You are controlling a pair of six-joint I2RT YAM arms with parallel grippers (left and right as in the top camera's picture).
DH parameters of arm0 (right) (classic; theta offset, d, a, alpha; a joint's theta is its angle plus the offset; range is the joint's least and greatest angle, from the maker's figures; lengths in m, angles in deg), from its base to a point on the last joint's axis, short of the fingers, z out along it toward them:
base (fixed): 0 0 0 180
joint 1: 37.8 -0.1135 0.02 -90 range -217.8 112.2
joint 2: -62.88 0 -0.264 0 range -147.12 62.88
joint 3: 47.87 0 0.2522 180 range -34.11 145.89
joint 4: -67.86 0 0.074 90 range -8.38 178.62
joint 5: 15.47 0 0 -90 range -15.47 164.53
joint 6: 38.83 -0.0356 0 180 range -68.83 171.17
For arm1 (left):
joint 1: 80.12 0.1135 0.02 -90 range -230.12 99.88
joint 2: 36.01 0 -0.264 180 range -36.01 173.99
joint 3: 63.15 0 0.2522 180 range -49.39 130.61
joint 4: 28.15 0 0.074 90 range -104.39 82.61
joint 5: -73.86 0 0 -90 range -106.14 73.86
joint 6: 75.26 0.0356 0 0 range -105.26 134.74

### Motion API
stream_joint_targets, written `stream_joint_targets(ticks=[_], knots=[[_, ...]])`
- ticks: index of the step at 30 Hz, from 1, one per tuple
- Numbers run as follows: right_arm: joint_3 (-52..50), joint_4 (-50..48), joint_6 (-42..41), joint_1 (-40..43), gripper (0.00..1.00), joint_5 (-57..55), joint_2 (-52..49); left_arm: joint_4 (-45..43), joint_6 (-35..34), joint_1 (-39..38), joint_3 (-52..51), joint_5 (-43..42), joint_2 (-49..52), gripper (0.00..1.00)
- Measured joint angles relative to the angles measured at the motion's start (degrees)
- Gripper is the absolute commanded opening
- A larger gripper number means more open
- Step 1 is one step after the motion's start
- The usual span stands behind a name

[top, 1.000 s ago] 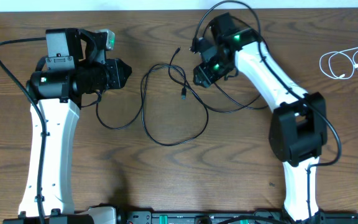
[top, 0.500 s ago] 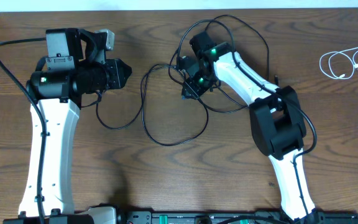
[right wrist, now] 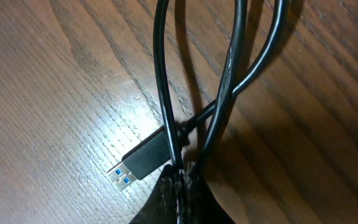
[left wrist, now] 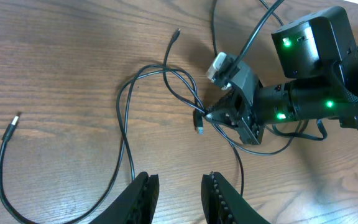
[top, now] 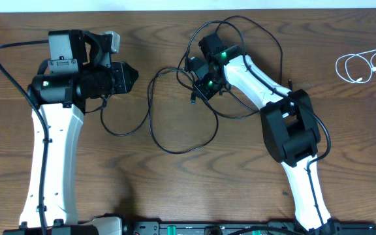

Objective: Untangle cables

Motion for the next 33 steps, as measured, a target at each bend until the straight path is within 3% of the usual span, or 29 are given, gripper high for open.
stream_joint_targets(ticks=[10,22,26,33], knots=[[-0.02,6.4,-0.59,0.46,0.01,2.12,2.58,0.04,-0.31,0.0,0.0,0.0,0.0,0.29],[0.55,9.01,0.83,0.96,0.01,9.84,30.16,0.17,-0.31,0.0,-0.02,0.17,0.0,0.29],[0.57,8.15,-4.7,2.84,0.01,8.22,32.17,0.17,-0.31,0.0,-0.02,0.17,0.0,0.29],[0.55,8.7,-17.73,7.32,0.01,-4.35,30.67,0.17,-0.31,0.0,-0.02,0.17,0.0,0.29]])
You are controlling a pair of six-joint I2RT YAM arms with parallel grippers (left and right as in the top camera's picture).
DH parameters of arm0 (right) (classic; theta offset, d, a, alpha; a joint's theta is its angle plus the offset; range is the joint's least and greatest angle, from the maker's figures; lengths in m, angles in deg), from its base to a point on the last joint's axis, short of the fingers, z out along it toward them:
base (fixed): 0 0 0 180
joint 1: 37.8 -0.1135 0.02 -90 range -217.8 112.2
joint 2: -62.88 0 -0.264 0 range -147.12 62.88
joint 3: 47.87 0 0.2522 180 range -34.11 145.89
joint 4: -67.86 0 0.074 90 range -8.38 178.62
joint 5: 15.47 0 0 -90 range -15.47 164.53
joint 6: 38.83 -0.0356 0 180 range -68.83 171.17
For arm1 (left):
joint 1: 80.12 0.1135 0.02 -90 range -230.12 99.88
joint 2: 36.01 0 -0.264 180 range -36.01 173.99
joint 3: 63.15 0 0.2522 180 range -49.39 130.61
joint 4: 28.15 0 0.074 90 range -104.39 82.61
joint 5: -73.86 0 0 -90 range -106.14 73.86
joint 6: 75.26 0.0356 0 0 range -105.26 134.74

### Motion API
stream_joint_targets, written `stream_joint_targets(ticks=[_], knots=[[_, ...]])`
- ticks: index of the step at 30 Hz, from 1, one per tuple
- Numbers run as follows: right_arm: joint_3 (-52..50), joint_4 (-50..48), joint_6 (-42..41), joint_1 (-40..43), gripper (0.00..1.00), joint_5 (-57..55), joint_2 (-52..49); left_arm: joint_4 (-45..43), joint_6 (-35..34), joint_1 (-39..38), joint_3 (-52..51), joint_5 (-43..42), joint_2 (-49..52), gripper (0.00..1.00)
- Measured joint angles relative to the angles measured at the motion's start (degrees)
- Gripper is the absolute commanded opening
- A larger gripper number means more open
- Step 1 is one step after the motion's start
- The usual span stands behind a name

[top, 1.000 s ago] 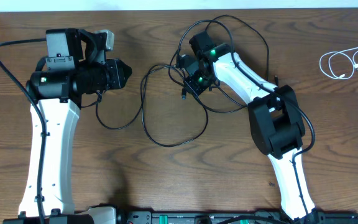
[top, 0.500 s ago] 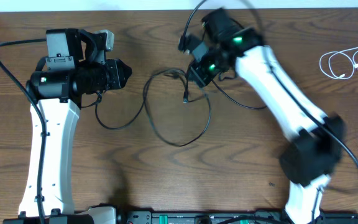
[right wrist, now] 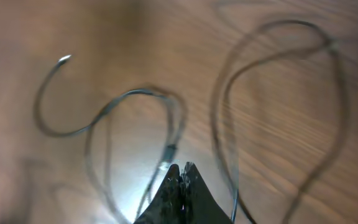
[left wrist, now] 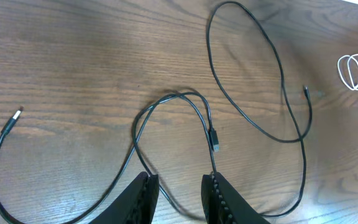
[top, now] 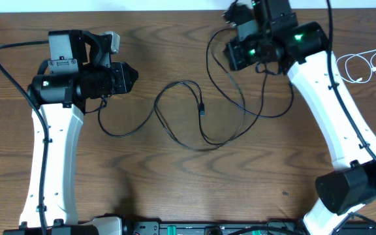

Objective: Untangle cables

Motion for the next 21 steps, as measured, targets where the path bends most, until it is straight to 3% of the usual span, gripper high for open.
stream_joint_targets(ticks=[9,14,21], knots=[[-0.02,2.21,-3.41,0.0,0.01,-4.33,-4.35,0.0,0.0,0.0,0.0,0.0,0.0,0.29],[-0.26,5.6,2.67,-1.66,0.29,-1.92,-8.15,0.0,0.0,0.0,0.0,0.0,0.0,0.29],[-0.52,11.82,10.08,-3.96,0.53,-0.59,-8.15,0.02,0.0,0.0,0.0,0.0,0.02,0.29]])
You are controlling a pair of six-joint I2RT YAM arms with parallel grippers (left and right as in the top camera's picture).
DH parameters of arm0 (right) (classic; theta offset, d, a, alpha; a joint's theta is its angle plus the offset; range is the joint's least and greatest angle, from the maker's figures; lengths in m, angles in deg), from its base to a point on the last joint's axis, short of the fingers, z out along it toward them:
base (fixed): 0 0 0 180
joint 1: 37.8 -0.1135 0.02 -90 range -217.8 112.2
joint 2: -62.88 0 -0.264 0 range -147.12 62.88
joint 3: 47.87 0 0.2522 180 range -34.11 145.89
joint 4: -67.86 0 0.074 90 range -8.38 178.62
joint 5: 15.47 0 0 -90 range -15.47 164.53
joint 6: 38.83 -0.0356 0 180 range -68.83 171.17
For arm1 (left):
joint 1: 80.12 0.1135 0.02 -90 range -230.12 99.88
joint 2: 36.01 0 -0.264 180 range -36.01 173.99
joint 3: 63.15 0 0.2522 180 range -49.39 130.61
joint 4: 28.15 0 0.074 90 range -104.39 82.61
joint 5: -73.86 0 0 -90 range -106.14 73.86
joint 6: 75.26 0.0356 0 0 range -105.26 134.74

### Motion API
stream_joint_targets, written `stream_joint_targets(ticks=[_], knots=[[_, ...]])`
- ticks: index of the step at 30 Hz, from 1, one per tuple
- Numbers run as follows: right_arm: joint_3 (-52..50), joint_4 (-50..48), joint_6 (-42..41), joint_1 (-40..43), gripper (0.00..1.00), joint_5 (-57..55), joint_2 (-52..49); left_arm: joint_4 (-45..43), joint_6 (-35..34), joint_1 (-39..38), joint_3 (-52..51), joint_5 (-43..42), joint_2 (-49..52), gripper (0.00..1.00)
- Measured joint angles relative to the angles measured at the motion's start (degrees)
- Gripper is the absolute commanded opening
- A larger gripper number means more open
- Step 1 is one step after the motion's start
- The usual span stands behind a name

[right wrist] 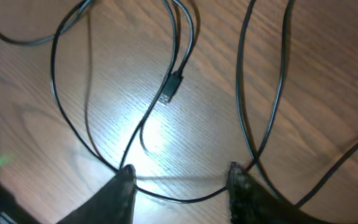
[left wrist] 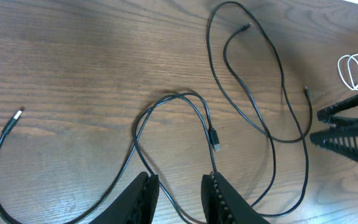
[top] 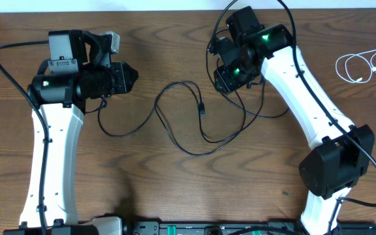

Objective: Untangle cables

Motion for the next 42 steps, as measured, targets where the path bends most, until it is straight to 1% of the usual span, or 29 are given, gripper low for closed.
stream_joint_targets(ticks=[3,5,12,17,21,24,29,33,37,42], knots=[[0.0,0.55,-0.2,0.44,0.62,-0.07,0.0,0.66,-0.02,-0.09,0.0,0.02,0.04,0.38],[-0.02,0.48,-1.53,1.33,0.64,-0.76,0.0,1.79,-0.09,-0.66,0.0,0.09,0.11,0.41],[0.0,0.68,-5.92,7.39,0.68,-1.6,0.0,3.23,1.62,-7.72,0.0,2.49,1.22,0.41],[-0.02,1.01,-7.76,11.06,0.65,-2.19,0.0,3.1,1.77,-10.23,0.0,4.33,2.6,0.41],[-0.22,2.32,-6.95,10.69,0.66,-2.43,0.0,2.97,1.77,-10.34,0.0,5.03,4.55,0.41],[-1.36,5.35,-7.13,9.75,0.67,-2.91,0.0,2.95,1.75,-10.34,0.0,5.44,5.92,0.41],[-3.74,11.89,-12.02,9.29,0.74,-6.45,0.0,2.95,1.75,-10.34,0.0,5.62,6.73,0.41],[-3.78,14.6,-15.47,9.44,0.79,-8.17,0.0,2.78,1.75,-10.34,0.0,5.64,6.73,0.41],[-4.66,14.84,-17.2,9.38,0.8,-8.79,0.0,2.75,1.75,-10.34,0.0,5.64,6.73,0.41],[-10.43,11.78,-19.34,9.27,0.78,-9.07,0.0,2.73,1.75,-10.34,0.0,5.77,6.73,0.41]])
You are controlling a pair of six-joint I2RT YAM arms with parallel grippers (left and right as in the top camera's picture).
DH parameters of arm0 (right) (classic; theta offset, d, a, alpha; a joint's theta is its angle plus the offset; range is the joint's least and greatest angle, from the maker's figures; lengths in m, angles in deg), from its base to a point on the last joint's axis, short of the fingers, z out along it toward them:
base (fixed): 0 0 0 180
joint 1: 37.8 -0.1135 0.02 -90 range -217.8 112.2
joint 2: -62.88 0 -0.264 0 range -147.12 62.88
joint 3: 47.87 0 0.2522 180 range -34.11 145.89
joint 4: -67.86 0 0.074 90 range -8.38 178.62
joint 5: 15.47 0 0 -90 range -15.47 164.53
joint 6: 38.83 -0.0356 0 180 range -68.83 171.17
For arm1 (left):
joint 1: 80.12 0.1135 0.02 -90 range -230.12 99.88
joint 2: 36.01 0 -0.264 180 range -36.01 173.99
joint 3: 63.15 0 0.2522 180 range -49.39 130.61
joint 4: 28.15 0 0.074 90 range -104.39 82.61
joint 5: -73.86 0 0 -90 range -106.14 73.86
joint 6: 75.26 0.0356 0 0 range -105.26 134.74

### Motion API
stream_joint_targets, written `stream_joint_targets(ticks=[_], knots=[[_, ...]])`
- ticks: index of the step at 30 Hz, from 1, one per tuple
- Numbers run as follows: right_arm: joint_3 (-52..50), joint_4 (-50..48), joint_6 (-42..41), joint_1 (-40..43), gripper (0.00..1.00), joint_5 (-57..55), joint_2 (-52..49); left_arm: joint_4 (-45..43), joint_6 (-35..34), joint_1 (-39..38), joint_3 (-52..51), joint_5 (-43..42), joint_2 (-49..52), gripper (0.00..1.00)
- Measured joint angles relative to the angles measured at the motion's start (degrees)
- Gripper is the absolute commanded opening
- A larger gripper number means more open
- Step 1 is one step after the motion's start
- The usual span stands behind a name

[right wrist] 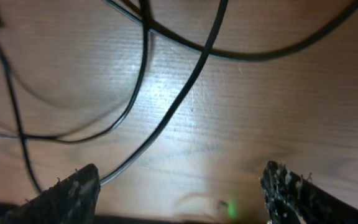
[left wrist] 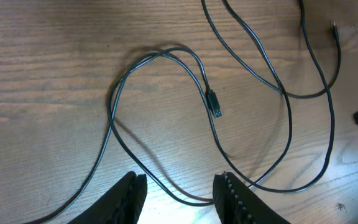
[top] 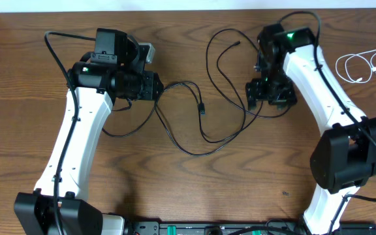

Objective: Untangle cables

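Two thin black cables lie in loose loops mid-table. One (top: 175, 85) arches by my left gripper and ends in a USB plug (top: 202, 108), seen in the left wrist view as the plug (left wrist: 213, 103). The other cable (top: 217, 52) curls at the far side and sweeps down to the right. My left gripper (top: 156, 87) is open, its fingertips (left wrist: 132, 196) astride a low bend of cable (left wrist: 166, 186). My right gripper (top: 266, 98) hangs wide open close over the wood, a cable strand (right wrist: 179, 106) running past its left finger (right wrist: 73, 193).
A coiled white cable (top: 359, 66) lies at the right edge of the brown wooden table (top: 194, 196). The table's far edge (top: 175, 9) runs just behind both arms. A black rail lies along the near edge.
My left arm has swung right, up to the cable arch, and its jaws stand wider. My right gripper has shifted right and lower and opened wider. The cables lie as before.
At first my right gripper was shut on crossed strands beside the USB plug in a tight tangle. Then it was shut high near the far edge, the cables spread out. Later it stood open over the right loops. Now both grippers are open near the loose cables.
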Motion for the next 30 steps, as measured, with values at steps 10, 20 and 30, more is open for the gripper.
stream_joint_targets(ticks=[10,20,30], knots=[[-10.73,-17.99,-4.74,-1.33,0.65,0.28,-0.02,0.0,0.0,0.0,0.0,0.02,0.0,0.41],[-13.46,-22.03,-6.51,-2.23,0.09,0.66,-0.02,0.0,0.0,0.0,0.0,0.0,0.0,0.41],[5.14,-11.26,-1.79,1.99,0.01,4.63,-0.02,0.0,0.0,0.0,0.0,0.02,0.0,0.41]])
